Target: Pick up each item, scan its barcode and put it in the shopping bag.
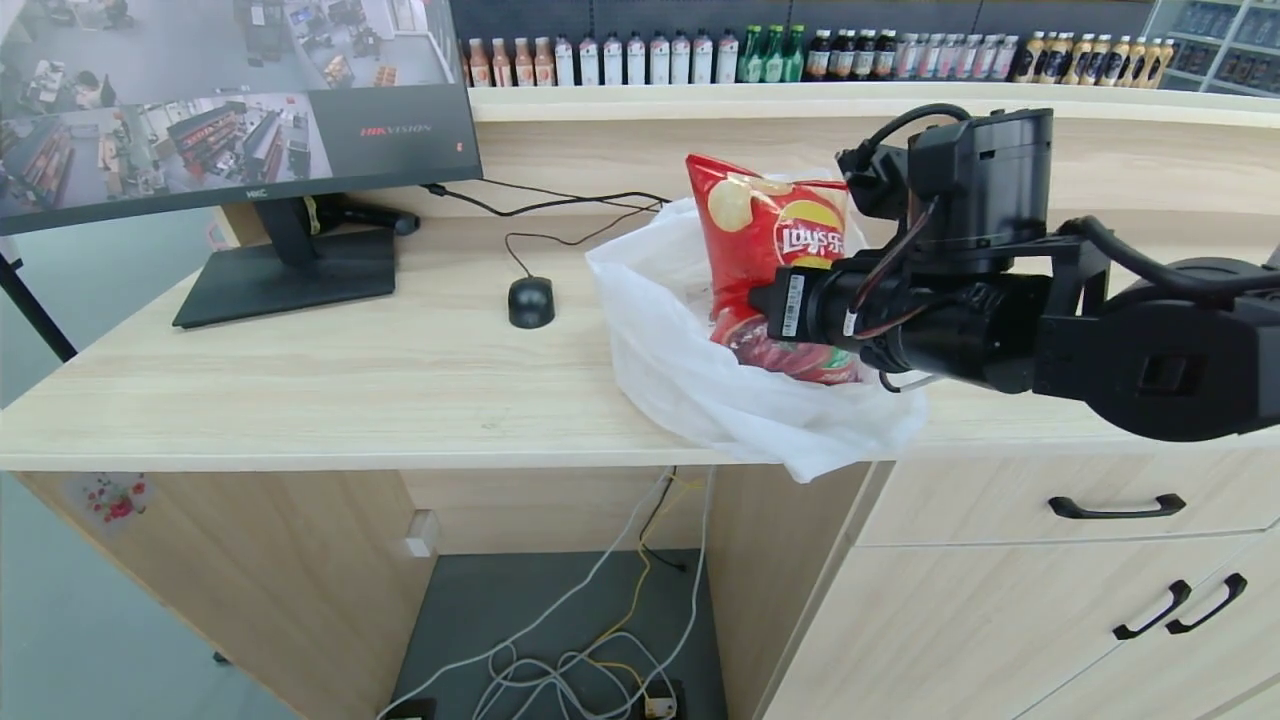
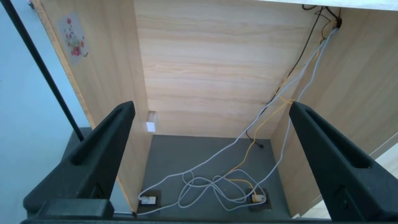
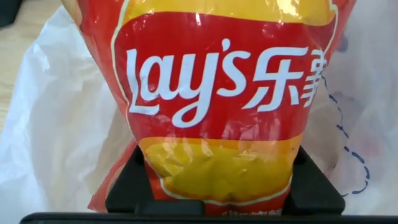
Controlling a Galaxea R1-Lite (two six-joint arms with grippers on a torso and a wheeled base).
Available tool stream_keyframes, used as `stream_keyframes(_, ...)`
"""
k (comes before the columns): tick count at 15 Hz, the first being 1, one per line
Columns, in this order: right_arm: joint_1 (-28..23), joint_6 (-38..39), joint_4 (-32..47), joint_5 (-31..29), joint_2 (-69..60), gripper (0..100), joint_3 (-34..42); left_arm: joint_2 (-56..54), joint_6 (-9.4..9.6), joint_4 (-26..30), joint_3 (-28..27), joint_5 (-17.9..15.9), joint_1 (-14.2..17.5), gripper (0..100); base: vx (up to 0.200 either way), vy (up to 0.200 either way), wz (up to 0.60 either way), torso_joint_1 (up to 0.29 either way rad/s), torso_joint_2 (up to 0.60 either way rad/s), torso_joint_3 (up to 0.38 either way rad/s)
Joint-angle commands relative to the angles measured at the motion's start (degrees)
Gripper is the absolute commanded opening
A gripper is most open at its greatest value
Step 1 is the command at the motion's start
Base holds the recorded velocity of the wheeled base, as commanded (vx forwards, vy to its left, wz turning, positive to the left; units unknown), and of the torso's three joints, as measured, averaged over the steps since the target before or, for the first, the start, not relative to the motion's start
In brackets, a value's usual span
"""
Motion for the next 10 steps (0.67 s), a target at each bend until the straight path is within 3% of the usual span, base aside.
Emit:
stream_keyframes(1, 0.0, 0.1, 0.1, 0.0, 1.0, 0, 0.4, 0.0, -0.01, 0.0, 0.0, 0.0, 0.0, 100, 0.000, 0.000, 0.00, 0.000, 0.00, 0.000)
stream_keyframes(10, -0.7, -0.2, 1.2, 1.8, 3.4, 0, 1.5, 0.0, -0.01, 0.0, 0.0, 0.0, 0.0, 100, 0.000, 0.000, 0.00, 0.000, 0.00, 0.000)
